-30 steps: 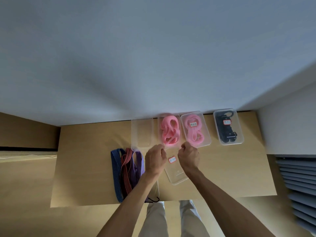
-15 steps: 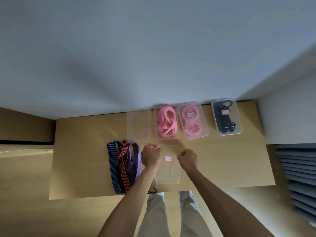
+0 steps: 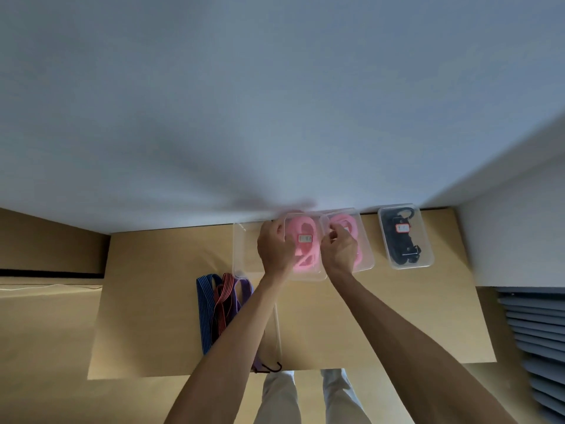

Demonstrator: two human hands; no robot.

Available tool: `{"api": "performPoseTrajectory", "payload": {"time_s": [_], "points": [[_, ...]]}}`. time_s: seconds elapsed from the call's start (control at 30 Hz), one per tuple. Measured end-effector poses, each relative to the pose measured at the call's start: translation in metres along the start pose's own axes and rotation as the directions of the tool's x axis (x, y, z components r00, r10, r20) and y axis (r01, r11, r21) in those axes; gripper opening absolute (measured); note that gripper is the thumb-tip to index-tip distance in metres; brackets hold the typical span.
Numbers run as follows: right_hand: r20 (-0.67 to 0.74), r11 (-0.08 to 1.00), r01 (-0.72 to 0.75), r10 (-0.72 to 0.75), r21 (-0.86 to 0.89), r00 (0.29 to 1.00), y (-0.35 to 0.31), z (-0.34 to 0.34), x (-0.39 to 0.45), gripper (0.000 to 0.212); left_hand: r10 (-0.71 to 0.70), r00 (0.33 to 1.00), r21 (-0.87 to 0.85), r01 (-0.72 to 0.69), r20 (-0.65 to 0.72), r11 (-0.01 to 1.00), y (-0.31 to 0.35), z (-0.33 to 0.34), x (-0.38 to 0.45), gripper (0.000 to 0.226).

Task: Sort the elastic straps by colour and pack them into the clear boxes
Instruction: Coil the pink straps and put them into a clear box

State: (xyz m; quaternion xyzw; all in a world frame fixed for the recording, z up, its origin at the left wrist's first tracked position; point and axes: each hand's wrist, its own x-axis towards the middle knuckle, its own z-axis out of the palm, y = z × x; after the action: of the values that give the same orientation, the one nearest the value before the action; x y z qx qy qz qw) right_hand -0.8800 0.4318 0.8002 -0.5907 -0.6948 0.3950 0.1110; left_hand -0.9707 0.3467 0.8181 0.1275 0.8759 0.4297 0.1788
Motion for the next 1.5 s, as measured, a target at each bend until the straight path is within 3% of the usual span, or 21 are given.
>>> {"api": "performPoseTrajectory", "payload": {"time_s": [0.1,0.27,0.4,0.53,0.73,0.97,1.3,1.4,1.5], "points": [[0.031,0.997,-0.032,0.034,-0.076,0.999,-0.012,0.011,0.017,0.034,0.003,0.998,0.049,-0.006,0.055,0.999,-0.005,0.007,0.012,0.045],[0.167,0.985,0.052,-0.025,-0.163,0.986,-0.002,0.025,0.024,0.020,0.047,0.995,0.223,-0.065,0.084,0.973,-0.020,0.014,0.021,0.035],[0.072,0.966,-0.033,0.053,-0.258,0.996,-0.011,0.033,0.022,0.015,-0.009,0.991,0.302,-0.031,0.132,0.953,-0.034,0.014,0.025,0.033],[0.085,0.954,0.112,-0.091,-0.279,0.992,-0.008,0.039,0.020,0.035,-0.052,0.990,0.347,0.003,0.133,0.938,-0.042,0.014,0.028,0.029],[0.065,0.961,0.055,-0.039,-0.271,0.997,-0.002,0.041,0.024,0.024,-0.034,0.982,0.371,-0.038,0.186,0.928,-0.042,0.016,0.032,0.017],[0.072,0.942,0.084,-0.063,-0.326,0.995,-0.004,0.046,0.017,0.022,-0.014,0.968,0.378,-0.084,0.251,0.922,-0.049,0.019,0.020,0.049],[0.083,0.899,0.071,-0.039,-0.433,0.996,-0.002,0.042,0.018,0.021,0.078,0.960,0.353,-0.174,0.270,0.919,-0.046,0.021,0.019,0.042],[0.050,0.948,0.081,-0.069,-0.308,0.996,0.000,0.043,0.013,0.024,0.072,0.960,0.338,-0.164,0.269,0.927,-0.047,0.024,0.016,0.043],[-0.048,0.989,0.084,-0.090,-0.121,0.995,0.002,0.041,0.012,0.028,0.155,0.959,0.276,-0.221,0.239,0.935,-0.046,0.022,0.012,0.051]]}}
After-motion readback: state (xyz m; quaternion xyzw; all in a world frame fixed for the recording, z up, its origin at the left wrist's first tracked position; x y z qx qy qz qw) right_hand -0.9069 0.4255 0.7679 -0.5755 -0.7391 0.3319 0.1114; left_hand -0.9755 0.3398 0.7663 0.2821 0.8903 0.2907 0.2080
